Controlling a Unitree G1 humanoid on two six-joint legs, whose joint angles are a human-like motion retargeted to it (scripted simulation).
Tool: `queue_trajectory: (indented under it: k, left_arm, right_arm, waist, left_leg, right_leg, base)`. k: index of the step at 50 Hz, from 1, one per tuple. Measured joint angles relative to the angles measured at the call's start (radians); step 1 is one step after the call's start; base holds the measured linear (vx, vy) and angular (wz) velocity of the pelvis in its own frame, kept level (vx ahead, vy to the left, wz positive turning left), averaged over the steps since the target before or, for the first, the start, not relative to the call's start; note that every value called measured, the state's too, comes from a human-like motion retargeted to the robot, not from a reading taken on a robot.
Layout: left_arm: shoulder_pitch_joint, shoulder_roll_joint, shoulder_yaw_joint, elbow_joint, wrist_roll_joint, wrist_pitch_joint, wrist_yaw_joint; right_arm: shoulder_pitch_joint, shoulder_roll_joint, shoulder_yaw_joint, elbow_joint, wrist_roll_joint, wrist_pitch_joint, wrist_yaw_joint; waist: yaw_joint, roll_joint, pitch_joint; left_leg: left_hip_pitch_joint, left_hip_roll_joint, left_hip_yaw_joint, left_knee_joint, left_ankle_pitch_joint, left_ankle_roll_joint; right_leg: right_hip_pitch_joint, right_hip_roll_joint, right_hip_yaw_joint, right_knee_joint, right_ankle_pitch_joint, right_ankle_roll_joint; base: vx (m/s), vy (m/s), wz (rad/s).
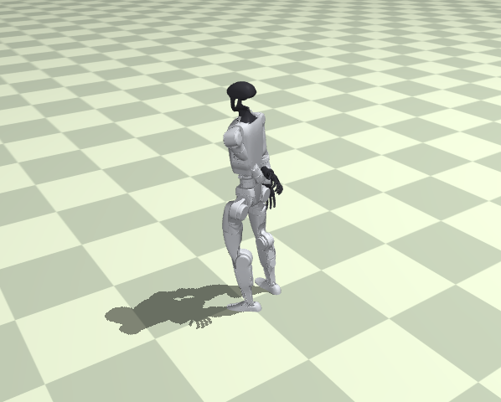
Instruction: Upper body actions
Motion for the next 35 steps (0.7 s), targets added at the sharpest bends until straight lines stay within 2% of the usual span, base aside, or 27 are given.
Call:
queue_trajectory:
  k: [2, 3, 5, 8, 10, 12, 15, 23, 35]
  left_arm:
    - [-0.001, -0.043, -0.006, 0.001, 0.0, 0.0, 0.0]
    - [0.005, -0.057, -0.018, 0.006, 0.0, 0.0, 0.0]
    - [0.036, -0.062, -0.055, 0.008, 0.0, 0.0, 0.0]
    - [0.07, -0.053, -0.098, 0.008, 0.0, 0.0, 0.0]
    - [0.078, -0.032, -0.116, 0.008, 0.0, 0.0, 0.0]
    - [0.072, -0.032, -0.123, 0.008, 0.0, 0.0, 0.0]
    - [0.063, 0.006, -0.154, 0.008, 0.0, 0.0, 0.0]
    - [0.049, 0.052, -0.197, 0.008, 0.0, 0.0, 0.0]
    - [0.04, 0.022, -0.183, 0.008, 0.0, 0.0, 0.0]
  right_arm:
    - [0.021, -0.007, -0.004, -0.004, -0.03, 0.106, -0.038]
    - [0.016, 0.0, -0.023, -0.014, -0.027, 0.117, -0.044]
    - [-0.005, 0.014, -0.069, -0.046, 0.005, 0.101, -0.031]
    - [-0.031, -0.021, -0.091, -0.049, 0.059, 0.106, 0.024]
    - [-0.043, -0.036, -0.083, -0.047, 0.062, 0.125, 0.072]
    - [-0.084, -0.074, -0.044, -0.064, 0.035, 0.153, 0.144]
    - [-0.107, -0.083, -0.046, -0.1, 0.024, 0.139, 0.147]
    - [-0.138, -0.074, -0.095, -0.225, 0.005, 0.075, 0.133]
    - [-0.096, -0.042, -0.092, -0.22, -0.031, 0.092, 0.192]
  waist:
    - [0.002, -0.019, 0.001]
    - [-0.025, -0.033, -0.003]
    - [-0.103, -0.054, 0.0]
    - [-0.183, -0.04, 0.009]
    - [-0.203, -0.02, 0.016]
    - [-0.072, -0.009, 0.013]
    - [-0.076, -0.013, -0.001]
    - [-0.092, 0.0, 0.001]
    - [-0.087, -0.012, 0.004]
  left_leg:
    - [0.018, 0.021, 0.02, 0.014, -0.019, -0.036]
    - [0.022, 0.029, 0.002, 0.029, -0.031, -0.062]
    - [0.004, 0.023, -0.068, 0.061, -0.04, -0.073]
    - [-0.025, 0.001, -0.155, 0.072, -0.019, -0.056]
    - [-0.042, -0.022, -0.169, 0.059, 0.011, -0.014]
    - [-0.025, -0.019, -0.013, 0.027, 0.02, 0.014]
    - [0.01, -0.015, -0.031, 0.012, -0.006, -0.011]
    - [-0.001, -0.023, -0.067, 0.006, 0.011, -0.005]
    - [-0.006, -0.025, -0.076, 0.002, 0.012, -0.007]
  right_leg:
    - [-0.004, -0.017, 0.016, 0.011, -0.01, 0.005]
    - [-0.003, -0.034, 0.0, 0.011, -0.01, 0.007]
    - [0.013, -0.047, -0.061, 0.005, -0.01, -0.001]
    - [0.027, -0.042, -0.152, -0.018, 0.016, -0.021]
    - [0.036, -0.024, -0.17, -0.028, 0.029, -0.026]
    - [0.021, 0.008, -0.017, -0.027, 0.021, -0.032]
    - [0.012, 0.004, -0.031, -0.032, 0.027, -0.03]
    - [0.028, -0.001, -0.066, -0.035, 0.019, -0.027]
    - [0.026, -0.001, -0.076, -0.037, 0.015, -0.026]
  base:
    - [0.0, -0.01, -0.55]
    - [0.04, 0.0, 0.77]
    - [0.05, 0.01, 1.54]
    - [0.02, 0.03, 1.42]
    - [-0.01, 0.01, -0.2]
    - [-0.03, 0.01, -2.58]
    - [-0.01, -0.01, -0.09]
    - [0.0, -0.01, 0.19]
    - [0.0, 0.0, 0.0]
